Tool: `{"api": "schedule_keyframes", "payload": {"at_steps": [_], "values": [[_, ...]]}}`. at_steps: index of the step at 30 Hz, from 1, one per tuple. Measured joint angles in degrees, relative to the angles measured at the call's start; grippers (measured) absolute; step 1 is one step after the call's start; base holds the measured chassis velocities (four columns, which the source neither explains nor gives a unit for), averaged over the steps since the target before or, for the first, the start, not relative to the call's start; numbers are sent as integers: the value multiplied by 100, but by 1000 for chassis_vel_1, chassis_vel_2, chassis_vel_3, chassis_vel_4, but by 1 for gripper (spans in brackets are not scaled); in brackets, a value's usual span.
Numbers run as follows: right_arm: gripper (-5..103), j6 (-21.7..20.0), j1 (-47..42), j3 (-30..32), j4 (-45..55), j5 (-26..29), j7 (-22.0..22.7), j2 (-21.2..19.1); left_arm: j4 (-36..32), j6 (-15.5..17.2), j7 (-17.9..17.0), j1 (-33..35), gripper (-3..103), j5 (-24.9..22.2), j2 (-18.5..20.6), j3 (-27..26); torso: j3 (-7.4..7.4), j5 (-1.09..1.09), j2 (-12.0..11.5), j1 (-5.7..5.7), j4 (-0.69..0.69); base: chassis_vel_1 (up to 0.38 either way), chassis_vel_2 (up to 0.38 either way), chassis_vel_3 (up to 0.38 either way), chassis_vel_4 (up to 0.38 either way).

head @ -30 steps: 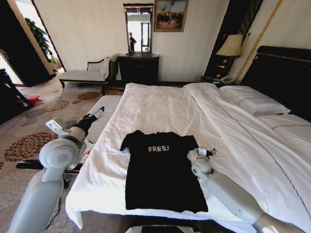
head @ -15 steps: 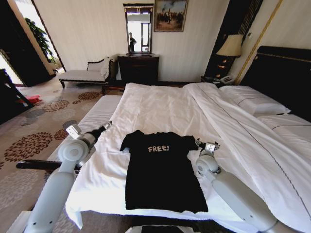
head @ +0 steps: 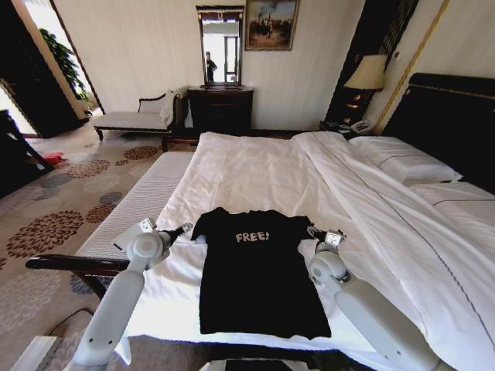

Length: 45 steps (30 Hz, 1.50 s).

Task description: Fold the clothes on the bed.

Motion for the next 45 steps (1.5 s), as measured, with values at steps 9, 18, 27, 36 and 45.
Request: {"api": "schedule_keyframes", "payload": {"at_steps": [9,18,27,36,45], "values": [[100,53,12,-16,-123,-93,-70,71,-319,-604,1829,394,100,1966,742,262,0,-1,0,0,2,0,0,0,0],[100,69,25,-49,-161,-147,-88,134,-358,-815,3268,-15,100,2397,2277,1516,0,-3,0,0,0,0,0,0,0],[100,89,95,-125,-206,-170,-145,195,-344,-758,3870,-316,100,2440,3129,2021,0,1,0,0,4,0,0,0,0],[100,145,91,-135,-334,-252,-230,222,-149,-587,3746,-368,100,2519,3167,2204,0,1,0,0,1,0,0,0,0],[100,156,188,-253,-378,-264,-244,226,160,-539,3596,-447,94,2479,2665,2203,0,1,0,0,0,0,0,0,0]]}}
